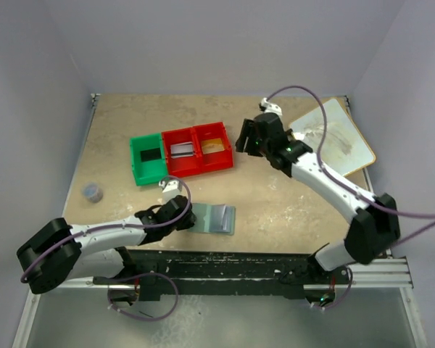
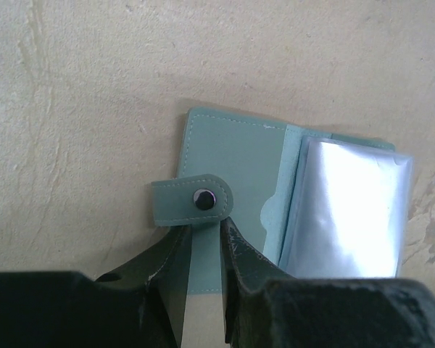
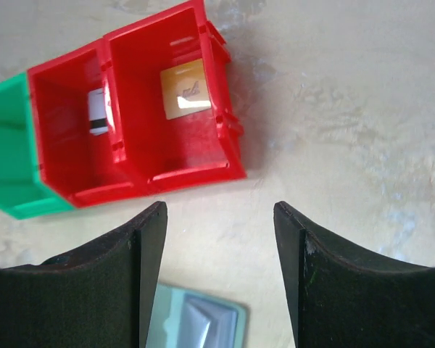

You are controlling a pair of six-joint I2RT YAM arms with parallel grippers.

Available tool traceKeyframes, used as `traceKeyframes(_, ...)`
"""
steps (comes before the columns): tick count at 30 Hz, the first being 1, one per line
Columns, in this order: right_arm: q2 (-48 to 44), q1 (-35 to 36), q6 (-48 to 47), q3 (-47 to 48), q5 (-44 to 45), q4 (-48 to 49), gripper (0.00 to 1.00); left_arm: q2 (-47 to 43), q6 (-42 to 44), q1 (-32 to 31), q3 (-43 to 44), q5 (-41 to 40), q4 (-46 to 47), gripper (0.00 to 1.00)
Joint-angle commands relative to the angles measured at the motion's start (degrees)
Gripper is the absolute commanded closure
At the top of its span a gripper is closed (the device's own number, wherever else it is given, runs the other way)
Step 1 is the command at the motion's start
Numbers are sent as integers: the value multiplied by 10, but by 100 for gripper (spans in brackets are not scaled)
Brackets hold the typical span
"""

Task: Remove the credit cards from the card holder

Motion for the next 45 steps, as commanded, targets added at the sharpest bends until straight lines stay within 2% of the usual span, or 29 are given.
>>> traceKeyframes(1,-100,1,107,-107,-20,48,36,15,45,1,-7,11,40,80)
traceKeyframes(4,-144,1,129,-168,-45,105,35,27,47,1,-11,19,51,80)
traceKeyframes(7,-148,2,178,-202,-87,133,36,30,39,1,-28,24,77,80)
traceKeyframes(10,-108,2,185,-161,-112,63,37,27,38,1,-34,32,90,80)
traceKeyframes(12,-83,4,181,-124,-98,-4,37,24,39,1,-28,26,84,80)
traceKeyframes(14,-83,10,188,-124,-75,-19,38,26,42,1,-17,21,68,80)
traceKeyframes(17,-107,13,168,-170,-125,61,39,29,48,1,-6,18,53,80)
traceKeyframes(22,-119,16,166,-206,-138,86,46,6,32,1,-11,18,57,80)
traceKeyframes(25,-126,16,166,-243,-177,143,46,-5,22,1,-7,16,54,80)
traceKeyframes(31,-114,36,239,-342,-226,215,46,-5,14,1,15,14,20,80)
traceKeyframes(35,-148,73,287,-406,-250,308,47,-8,9,1,29,17,-14,80)
traceKeyframes(38,-156,94,297,-419,-270,339,47,-15,0,1,26,32,-10,79)
traceKeyframes(45,-99,105,307,-410,-311,370,47,3,0,1,45,34,-30,79)
